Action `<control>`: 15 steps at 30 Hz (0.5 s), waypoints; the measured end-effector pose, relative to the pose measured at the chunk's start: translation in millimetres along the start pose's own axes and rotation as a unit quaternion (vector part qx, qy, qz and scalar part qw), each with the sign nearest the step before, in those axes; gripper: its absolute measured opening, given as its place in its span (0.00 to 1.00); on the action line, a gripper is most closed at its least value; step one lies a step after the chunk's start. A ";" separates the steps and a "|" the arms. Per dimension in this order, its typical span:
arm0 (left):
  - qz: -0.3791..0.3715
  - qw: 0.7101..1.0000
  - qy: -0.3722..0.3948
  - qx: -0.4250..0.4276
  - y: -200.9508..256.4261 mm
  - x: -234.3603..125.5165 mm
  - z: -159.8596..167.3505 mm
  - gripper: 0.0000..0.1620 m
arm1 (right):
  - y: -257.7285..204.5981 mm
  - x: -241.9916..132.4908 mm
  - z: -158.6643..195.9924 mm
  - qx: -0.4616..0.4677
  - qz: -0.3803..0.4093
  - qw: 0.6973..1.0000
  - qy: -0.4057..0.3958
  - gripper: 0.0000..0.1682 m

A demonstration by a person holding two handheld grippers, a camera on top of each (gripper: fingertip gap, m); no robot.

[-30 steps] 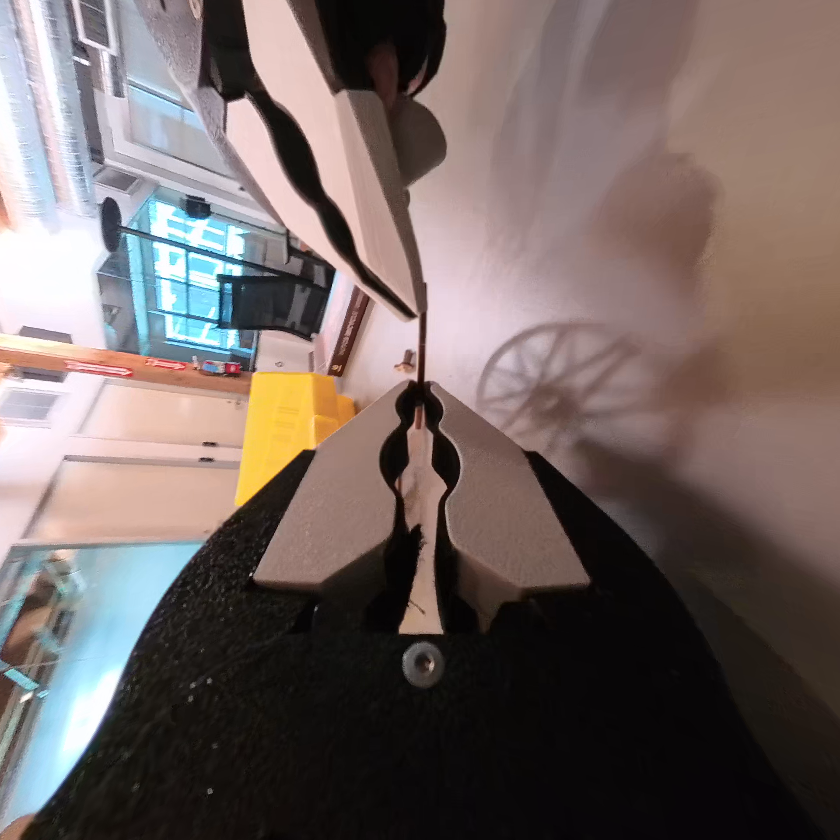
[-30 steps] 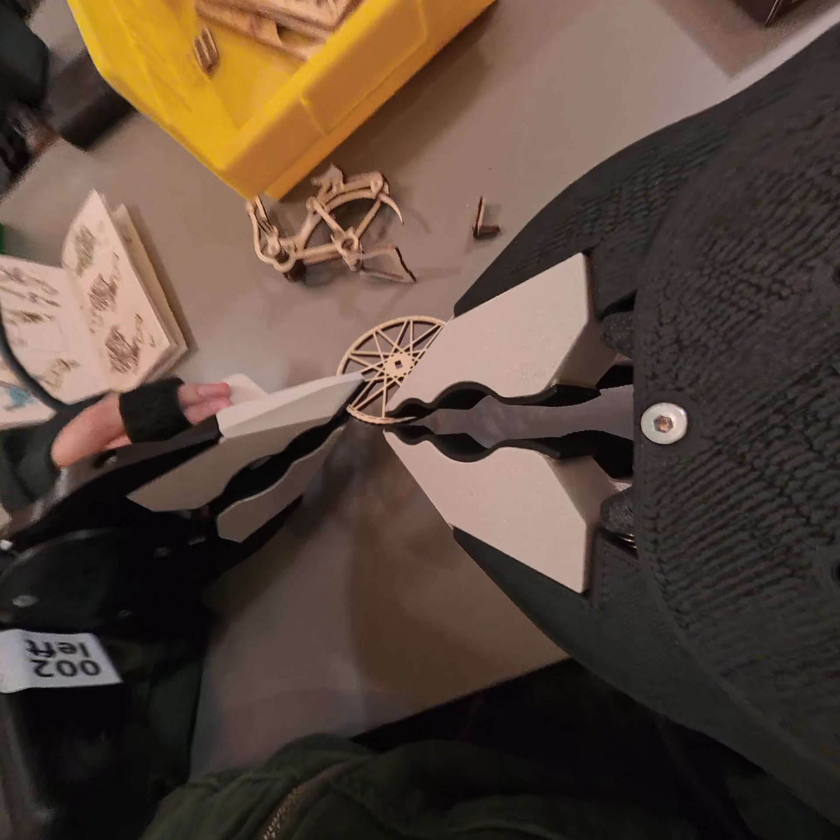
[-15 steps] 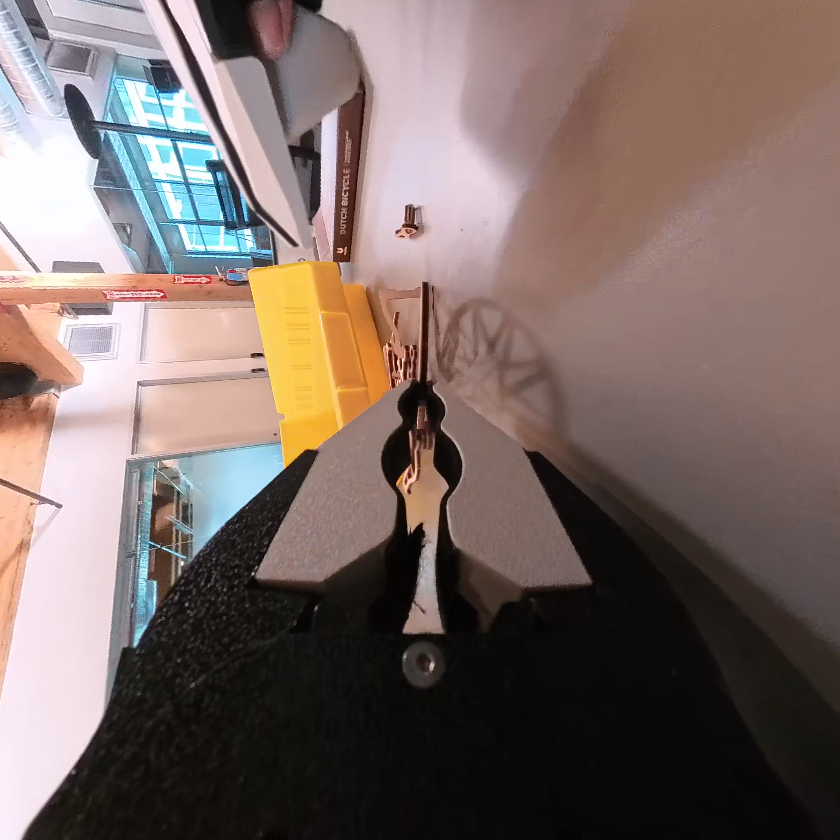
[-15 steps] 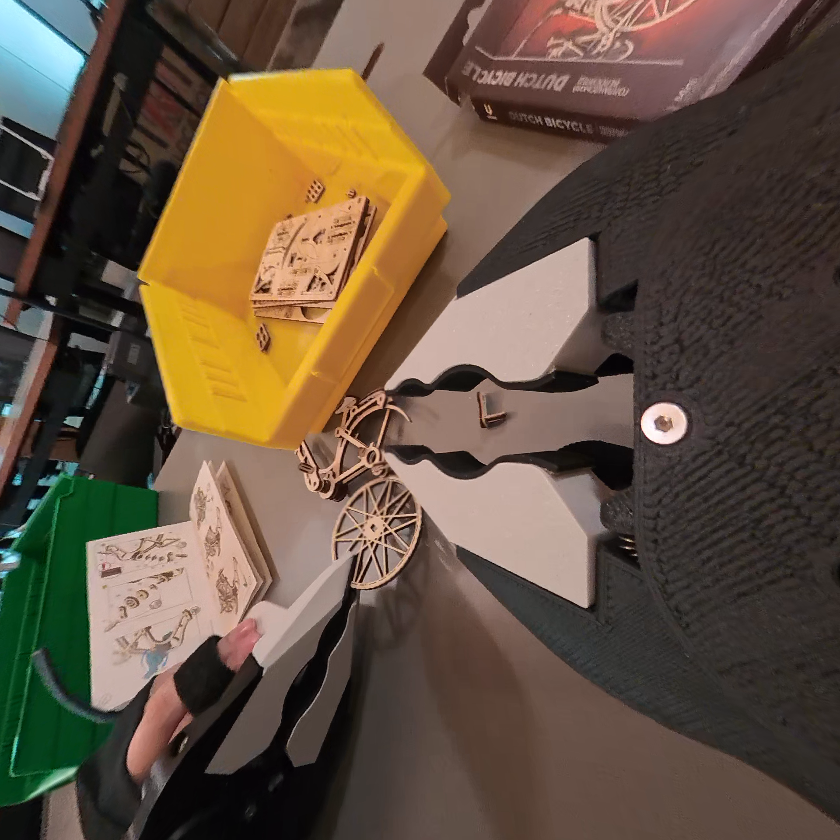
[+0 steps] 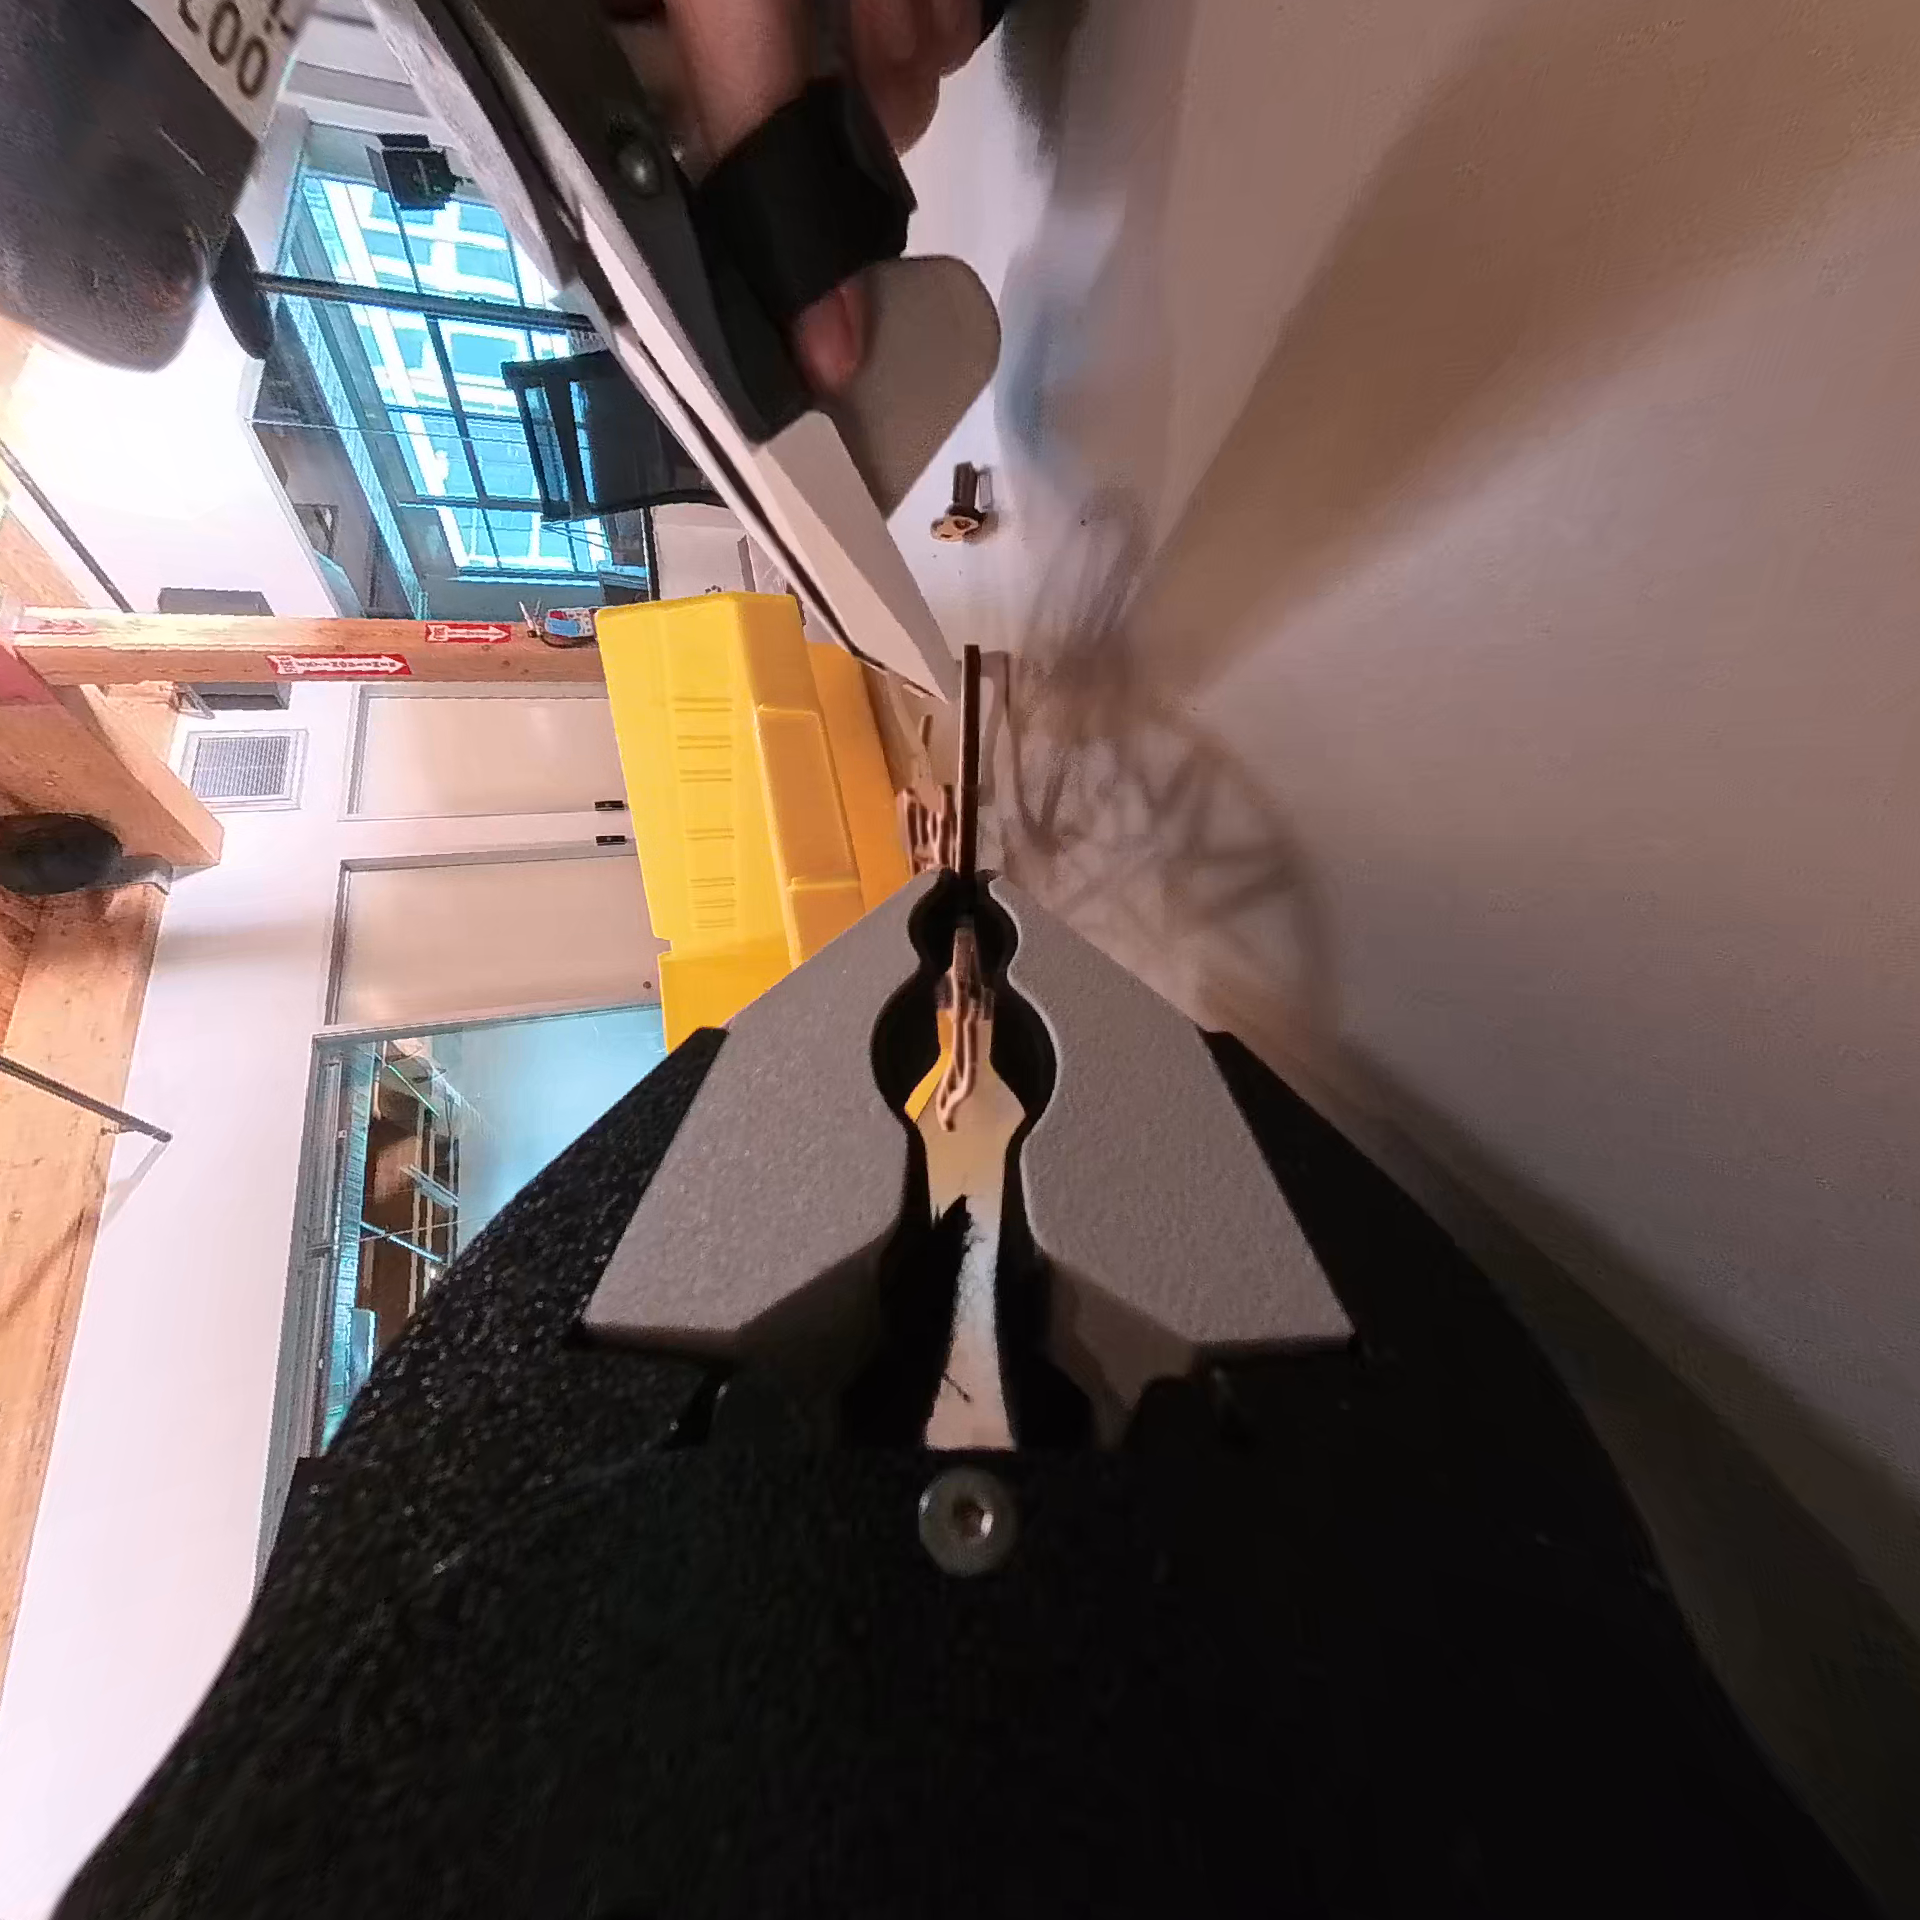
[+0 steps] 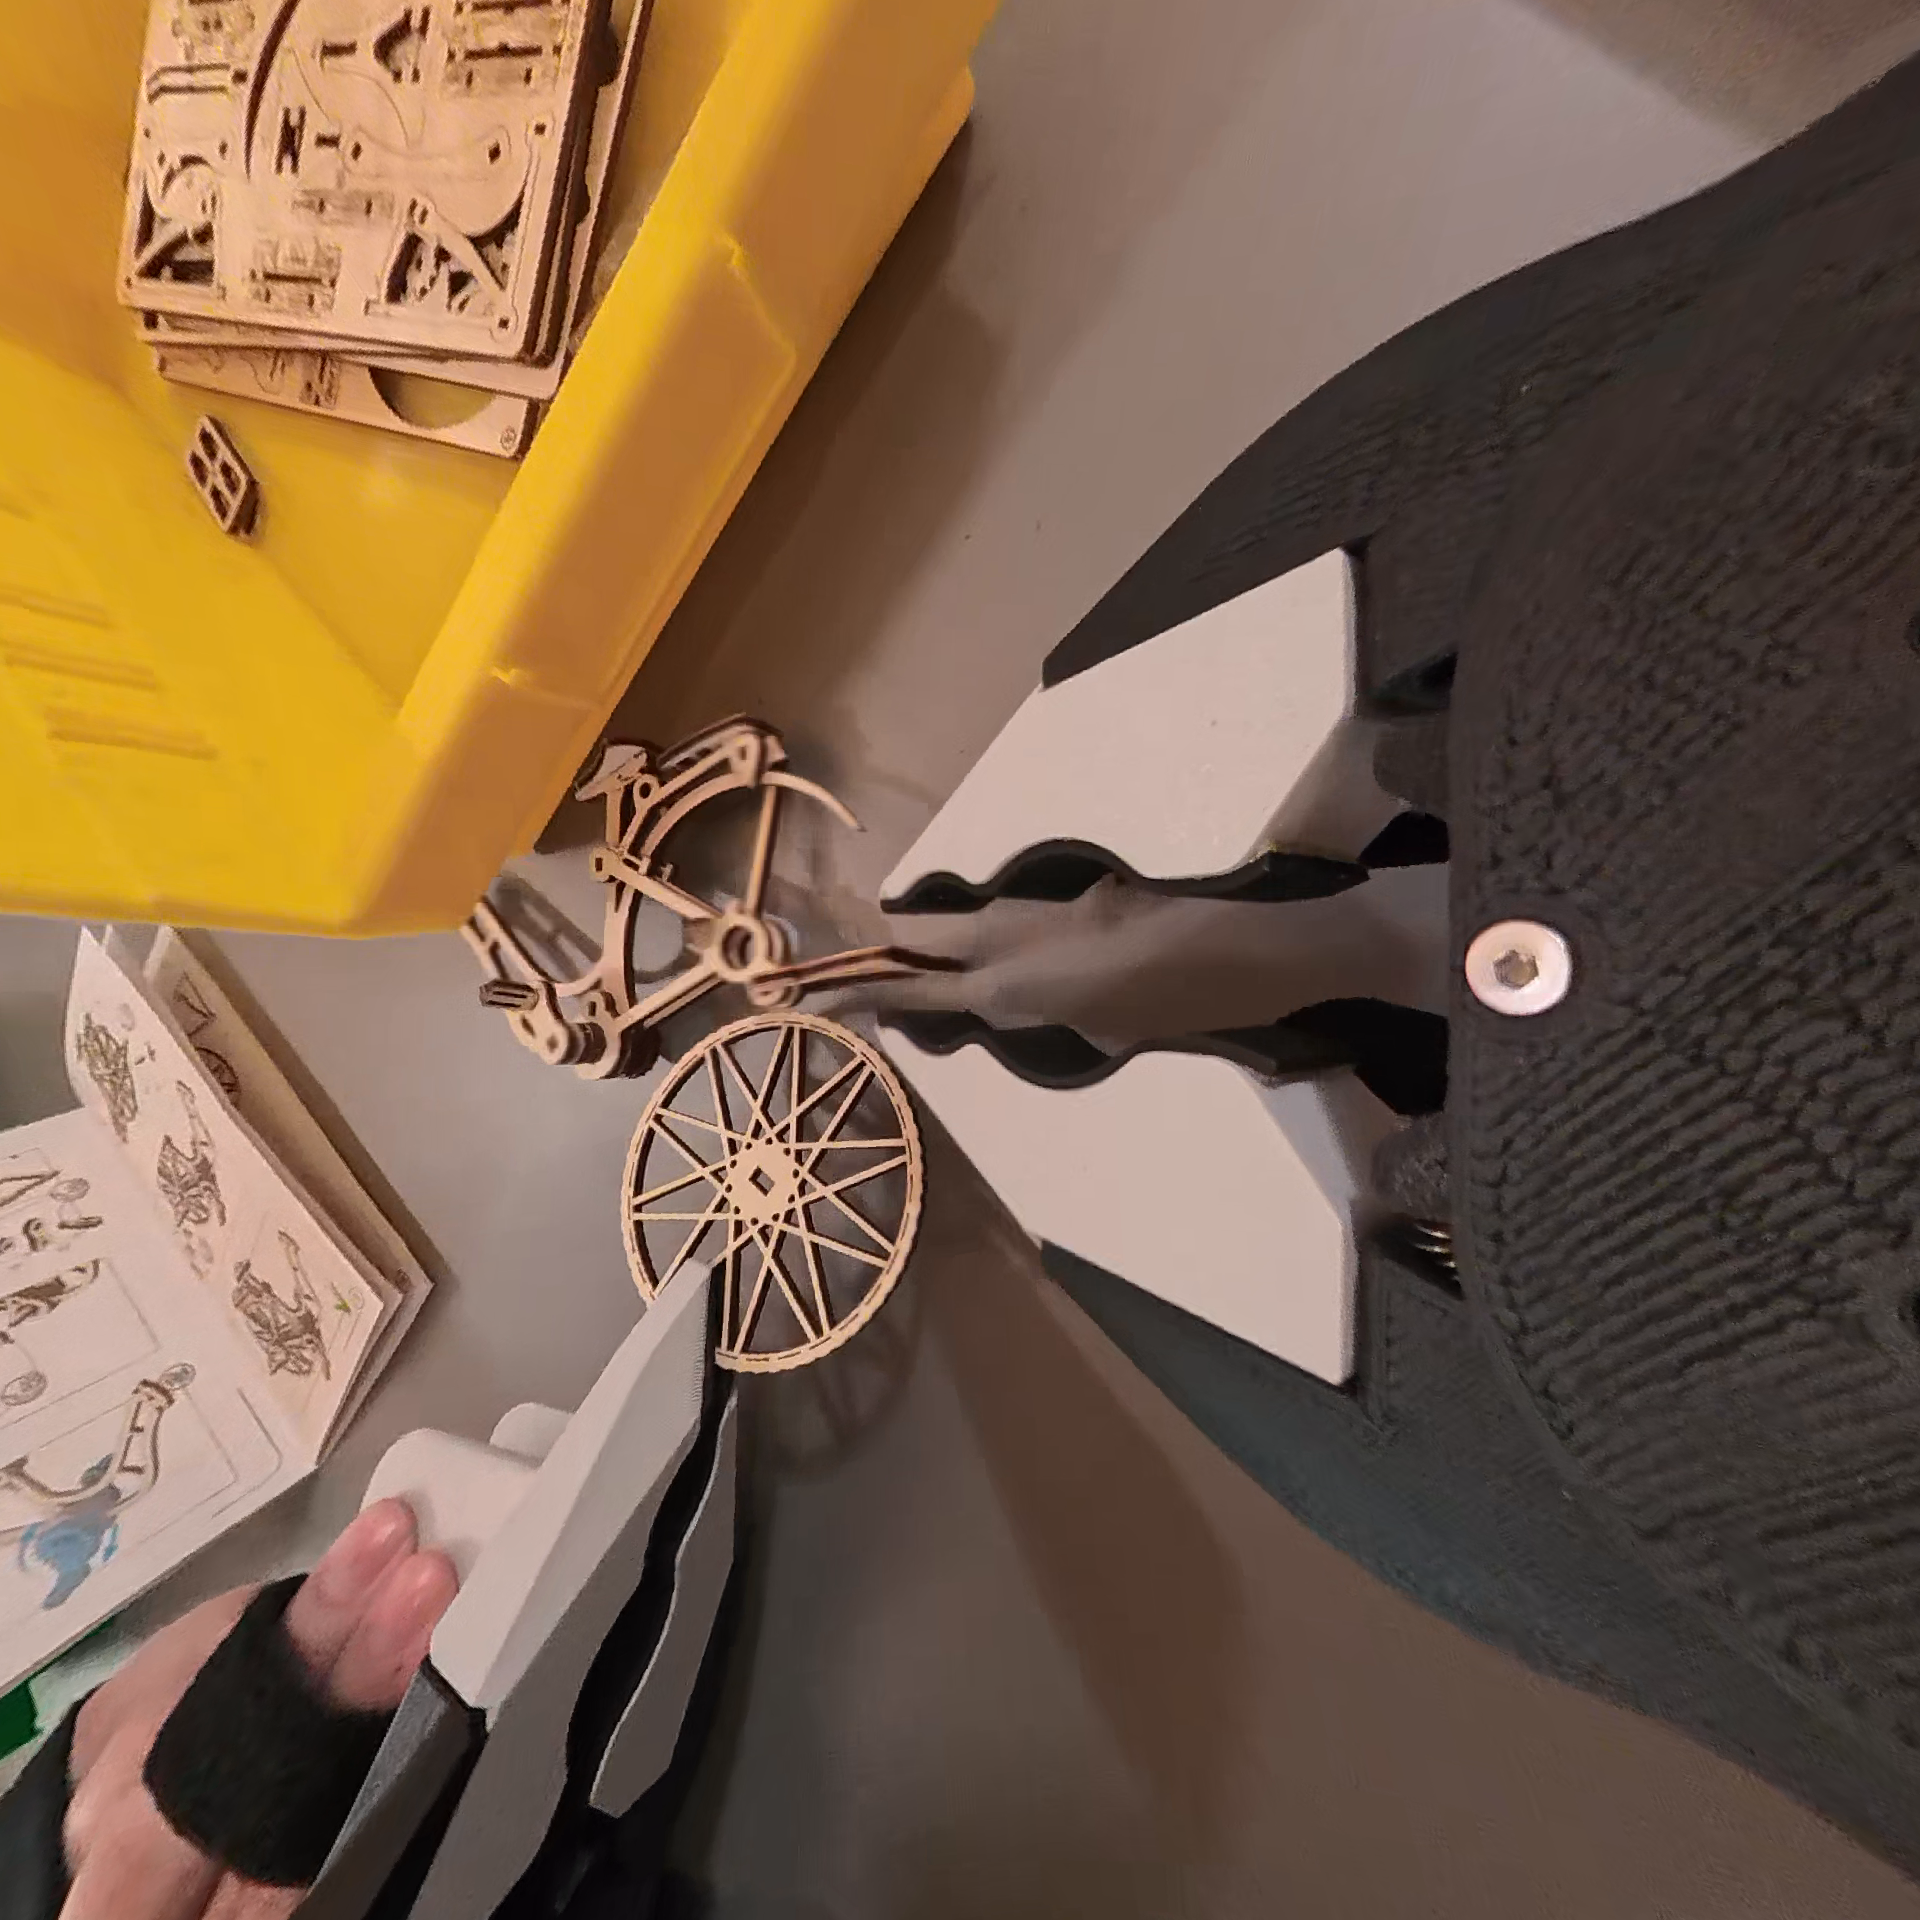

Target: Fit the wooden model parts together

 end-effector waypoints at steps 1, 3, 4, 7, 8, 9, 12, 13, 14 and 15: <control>-0.002 1.000 0.000 -0.001 -0.2 -1.1 0.1 0.00 | -1.0 0.8 -0.1 -0.006 0.000 1.000 -0.002 0.07; -0.006 1.000 -0.004 -0.004 -1.0 -3.1 0.9 0.00 | -2.9 1.7 0.1 -0.013 0.001 1.000 -0.006 0.03; -0.003 1.000 -0.006 -0.007 -0.7 -2.9 1.4 0.00 | -3.5 1.7 0.1 -0.014 0.000 1.000 -0.006 0.02; 0.000 1.000 -0.013 -0.007 0.0 -0.2 3.0 0.00 | -4.6 1.6 -0.3 -0.004 -0.011 1.000 -0.004 0.01; -0.001 1.000 -0.013 -0.007 -0.1 0.0 2.7 0.00 | -4.8 1.8 -0.4 0.001 -0.016 1.000 -0.004 0.01; -0.001 1.000 -0.014 -0.005 -0.1 0.3 2.5 0.00 | -5.0 1.8 -0.4 0.006 -0.020 1.000 -0.005 0.01; -0.004 1.000 -0.017 0.004 0.4 1.2 2.4 0.00 | -5.6 2.0 -0.5 0.018 -0.030 0.999 -0.006 0.01; -0.006 1.000 -0.018 0.005 0.4 1.0 2.3 0.00 | -5.6 2.0 -0.5 0.022 -0.032 0.999 -0.006 0.01; -0.008 1.000 -0.018 0.006 0.1 1.1 2.5 0.00 | -5.8 2.1 -0.4 0.026 -0.035 0.999 -0.006 0.01; -0.008 1.000 -0.019 0.007 0.0 0.9 2.6 0.00 | -5.6 2.1 -0.3 0.030 -0.037 0.999 -0.007 0.01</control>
Point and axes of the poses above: each gripper's, where its closed fingertips meet, x out along the fingers, z out of its underside, y = z × x across the jaws, the point moved 8 cm from there along -x, back along the fingers, and after that the axes turned 8 degrees about z, right-handed, at the moved point
